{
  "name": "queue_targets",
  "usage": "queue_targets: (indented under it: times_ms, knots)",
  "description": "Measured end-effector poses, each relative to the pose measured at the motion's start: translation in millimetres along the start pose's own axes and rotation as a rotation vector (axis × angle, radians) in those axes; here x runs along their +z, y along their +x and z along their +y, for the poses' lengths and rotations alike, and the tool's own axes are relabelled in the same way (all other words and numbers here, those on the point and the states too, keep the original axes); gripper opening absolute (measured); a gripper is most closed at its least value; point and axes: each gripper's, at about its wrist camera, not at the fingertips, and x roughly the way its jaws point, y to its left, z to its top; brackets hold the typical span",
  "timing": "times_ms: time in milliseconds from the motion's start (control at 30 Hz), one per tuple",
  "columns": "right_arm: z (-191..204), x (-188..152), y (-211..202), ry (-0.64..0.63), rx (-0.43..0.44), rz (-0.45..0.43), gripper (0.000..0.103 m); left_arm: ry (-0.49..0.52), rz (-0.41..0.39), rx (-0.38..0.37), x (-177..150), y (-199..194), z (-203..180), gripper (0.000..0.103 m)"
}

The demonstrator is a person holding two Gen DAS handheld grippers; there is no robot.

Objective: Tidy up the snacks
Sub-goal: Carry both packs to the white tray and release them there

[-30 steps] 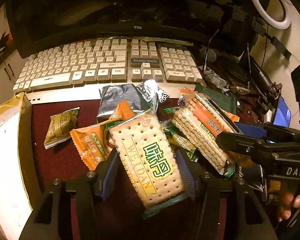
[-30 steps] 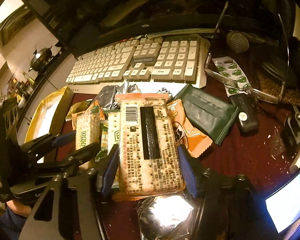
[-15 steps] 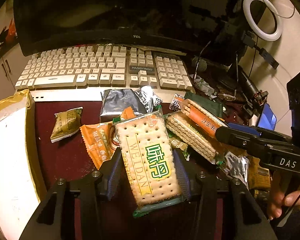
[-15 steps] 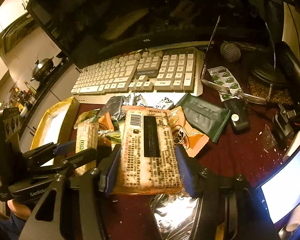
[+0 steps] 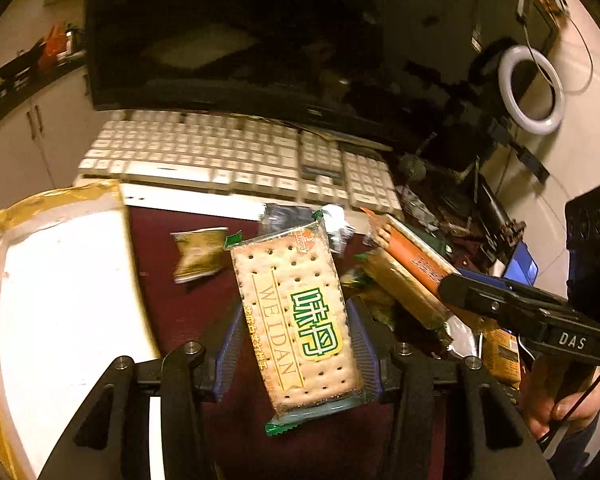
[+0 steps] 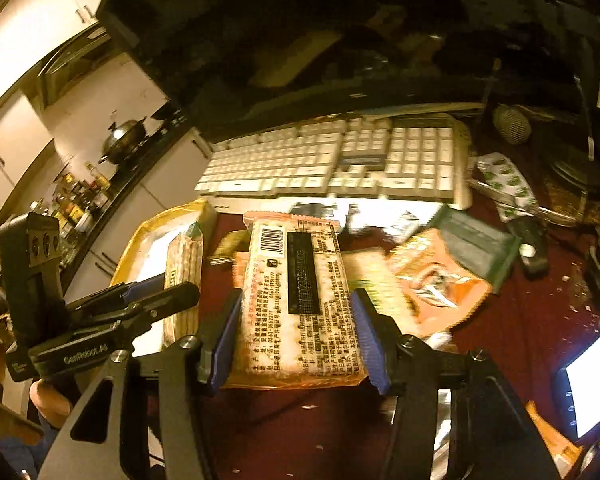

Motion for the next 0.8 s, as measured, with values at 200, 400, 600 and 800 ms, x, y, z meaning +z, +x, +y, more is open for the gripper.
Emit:
queue_targets:
  times_ms: [200,400,600,800]
  knots:
    - [38,1,19,-0.054,0.05,0.042,0.053,-0.069,-0.031,0.053,-1,-23,44,0.053]
    - [79,0,44,-0.105,0.091,0.093,0.053,-0.133,-0.062,0.119,-2,-49,92,0.053]
    - [121,10,74,-0.143,0.126,0.13,0.053,-0.161,-0.036,0.203,3,-58,140,0.053]
    - [153,31,118,-0.147,0.114,0.16,0.053,-0.168,0.044,0.279,21,-39,182,0.053]
